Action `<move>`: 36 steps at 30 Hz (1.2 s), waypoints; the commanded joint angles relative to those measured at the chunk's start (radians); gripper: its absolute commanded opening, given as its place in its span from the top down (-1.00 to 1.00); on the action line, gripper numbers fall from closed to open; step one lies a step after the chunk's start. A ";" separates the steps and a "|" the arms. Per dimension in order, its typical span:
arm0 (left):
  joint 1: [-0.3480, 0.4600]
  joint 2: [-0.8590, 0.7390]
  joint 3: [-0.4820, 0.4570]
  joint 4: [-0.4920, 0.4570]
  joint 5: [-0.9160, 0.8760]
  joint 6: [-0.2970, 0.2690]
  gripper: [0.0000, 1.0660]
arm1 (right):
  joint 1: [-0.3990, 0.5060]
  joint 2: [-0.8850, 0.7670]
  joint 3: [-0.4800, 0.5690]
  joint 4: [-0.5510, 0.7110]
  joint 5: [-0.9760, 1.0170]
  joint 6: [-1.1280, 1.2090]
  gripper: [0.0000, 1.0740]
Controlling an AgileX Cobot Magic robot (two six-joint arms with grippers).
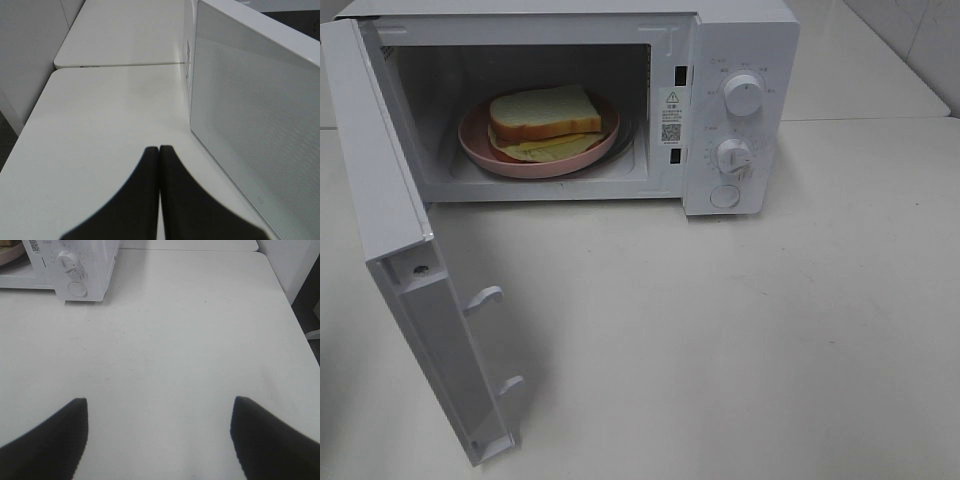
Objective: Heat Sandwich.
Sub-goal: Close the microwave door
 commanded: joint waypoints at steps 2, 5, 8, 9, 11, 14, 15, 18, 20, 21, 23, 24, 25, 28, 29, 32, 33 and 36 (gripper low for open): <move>-0.005 0.087 0.087 -0.002 -0.270 -0.005 1.00 | -0.008 -0.027 0.002 0.003 0.000 -0.011 -0.42; -0.005 0.128 0.121 -0.002 -0.364 -0.005 1.00 | -0.008 -0.027 0.002 0.003 0.000 -0.011 -0.42; -0.005 0.214 0.168 -0.002 -0.520 -0.005 1.00 | -0.008 -0.027 0.002 0.003 0.000 -0.011 -0.42; -0.005 0.237 0.178 -0.002 -0.558 -0.006 1.00 | -0.008 -0.027 0.002 0.003 0.000 -0.011 -0.42; -0.005 0.280 0.190 -0.002 -0.622 -0.012 1.00 | -0.008 -0.027 0.002 0.003 0.000 -0.011 -0.42; -0.005 0.322 0.192 -0.002 -0.678 -0.013 1.00 | -0.008 -0.027 0.002 0.003 0.000 -0.011 -0.42; -0.005 0.346 0.192 -0.002 -0.709 -0.014 1.00 | -0.008 -0.027 0.002 0.003 0.000 -0.011 -0.42; -0.005 0.429 0.192 0.009 -0.833 -0.017 1.00 | -0.008 -0.027 0.002 0.003 0.000 -0.011 -0.42; -0.005 0.466 0.192 0.044 -0.882 -0.028 1.00 | -0.008 -0.027 0.002 0.003 0.000 -0.011 -0.42; -0.005 0.486 0.192 0.062 -0.898 -0.050 1.00 | -0.008 -0.027 0.002 0.003 0.000 -0.011 -0.42; -0.005 0.542 0.192 0.143 -0.935 -0.130 1.00 | -0.008 -0.027 0.002 0.003 0.000 -0.011 -0.42; -0.005 0.542 0.192 0.143 -0.935 -0.130 1.00 | -0.008 -0.027 0.002 0.003 0.000 -0.011 -0.42; -0.005 0.561 0.192 0.183 -0.951 -0.154 1.00 | -0.008 -0.027 0.002 0.003 0.000 -0.011 -0.42; -0.005 0.627 0.192 0.316 -1.060 -0.211 1.00 | -0.008 -0.027 0.002 0.003 0.000 -0.011 -0.42; -0.005 0.627 0.192 0.316 -1.060 -0.211 1.00 | -0.008 -0.027 0.002 0.003 0.000 -0.011 -0.42; -0.005 0.672 0.192 0.361 -1.125 -0.235 1.00 | -0.008 -0.027 0.002 0.003 0.000 -0.011 -0.42; -0.005 0.672 0.192 0.361 -1.125 -0.235 1.00 | -0.008 -0.027 0.002 0.003 0.000 -0.011 -0.42; -0.005 0.728 0.188 0.401 -1.194 -0.250 1.00 | -0.008 -0.027 0.002 0.003 0.000 -0.011 -0.42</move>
